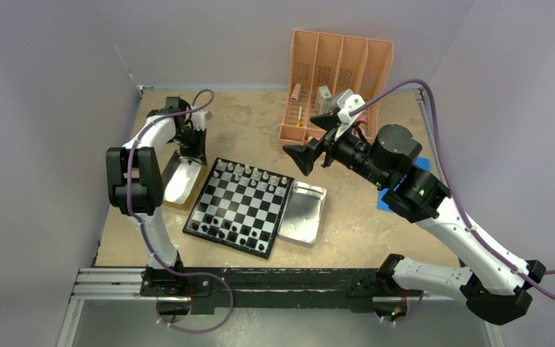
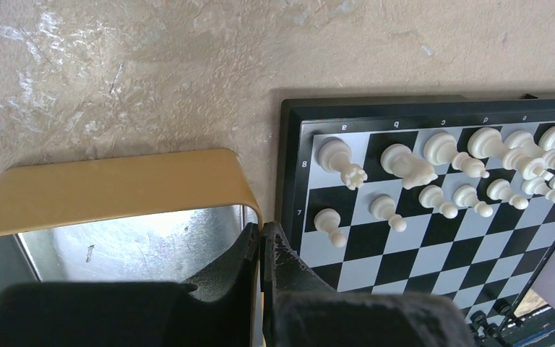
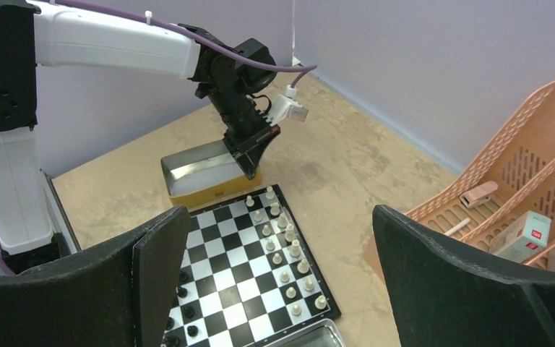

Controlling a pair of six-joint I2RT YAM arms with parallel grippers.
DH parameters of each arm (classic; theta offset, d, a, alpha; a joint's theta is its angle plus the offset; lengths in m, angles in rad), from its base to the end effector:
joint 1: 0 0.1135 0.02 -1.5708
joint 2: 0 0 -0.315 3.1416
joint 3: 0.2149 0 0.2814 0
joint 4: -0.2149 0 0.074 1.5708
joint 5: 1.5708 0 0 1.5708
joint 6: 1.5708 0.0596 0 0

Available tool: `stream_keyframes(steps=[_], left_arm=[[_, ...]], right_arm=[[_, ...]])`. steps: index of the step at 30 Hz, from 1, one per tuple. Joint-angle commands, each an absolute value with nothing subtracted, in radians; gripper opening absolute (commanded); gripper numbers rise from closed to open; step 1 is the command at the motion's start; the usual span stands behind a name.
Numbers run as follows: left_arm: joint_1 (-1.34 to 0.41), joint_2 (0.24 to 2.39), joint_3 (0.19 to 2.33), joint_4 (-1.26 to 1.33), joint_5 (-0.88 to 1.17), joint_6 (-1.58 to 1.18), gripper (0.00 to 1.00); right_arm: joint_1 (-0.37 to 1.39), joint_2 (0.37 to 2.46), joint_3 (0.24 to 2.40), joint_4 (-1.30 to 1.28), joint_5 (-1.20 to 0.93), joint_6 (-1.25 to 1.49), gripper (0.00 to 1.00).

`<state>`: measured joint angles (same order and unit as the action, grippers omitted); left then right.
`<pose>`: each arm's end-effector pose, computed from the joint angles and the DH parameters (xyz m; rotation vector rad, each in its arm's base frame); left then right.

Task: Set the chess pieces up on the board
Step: Adjust the storage box at the center of the board.

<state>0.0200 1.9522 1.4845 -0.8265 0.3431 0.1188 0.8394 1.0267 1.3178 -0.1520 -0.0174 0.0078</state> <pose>0.4456 -0.0111 0.2103 0.2063 2.8013 -0.4583 0.1564 0.1759 0.5379 -0.6072 1.3389 0.7064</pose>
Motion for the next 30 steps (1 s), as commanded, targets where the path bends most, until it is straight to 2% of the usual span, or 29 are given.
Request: stream_keyframes(steps=[1, 10, 11, 13, 14, 18, 22, 25, 30], left_arm=[[0.009, 1.964, 1.516, -0.804, 0.374, 0.095, 0.0], [0.009, 1.929, 1.551, -0.81, 0.421, 0.09, 0.1], [0.009, 1.924, 1.554, -0.811, 0.422, 0.089, 0.12], [0.009, 1.919, 1.568, -0.816, 0.418, 0.088, 0.24], [0.009, 1.917, 1.574, -0.822, 0.419, 0.089, 0.25], [0.009, 1.892, 1.595, -0.828, 0.405, 0.088, 0.23], [0.013, 1.824, 1.576, -0.797, 0.304, 0.107, 0.21], [0.041, 1.761, 1.494, -0.722, 0.258, 0.113, 0.21], [0.116, 1.68, 1.313, -0.541, 0.321, 0.137, 0.21]], right_arm=[[0.843, 1.003, 1.316, -0.1, -0.02, 0.006, 0.99], [0.844, 0.996, 1.305, -0.086, -0.024, 0.006, 0.99], [0.844, 0.996, 1.304, -0.085, -0.024, 0.006, 0.99], [0.844, 0.994, 1.304, -0.084, -0.026, 0.005, 0.99], [0.844, 0.994, 1.303, -0.083, -0.026, 0.006, 0.99], [0.844, 0.987, 1.3, -0.082, -0.024, 0.006, 0.99], [0.844, 0.983, 1.296, -0.078, -0.022, 0.008, 0.99], [0.844, 0.982, 1.292, -0.067, -0.013, 0.011, 0.99], [0.842, 0.983, 1.294, -0.059, -0.003, 0.015, 0.99]])
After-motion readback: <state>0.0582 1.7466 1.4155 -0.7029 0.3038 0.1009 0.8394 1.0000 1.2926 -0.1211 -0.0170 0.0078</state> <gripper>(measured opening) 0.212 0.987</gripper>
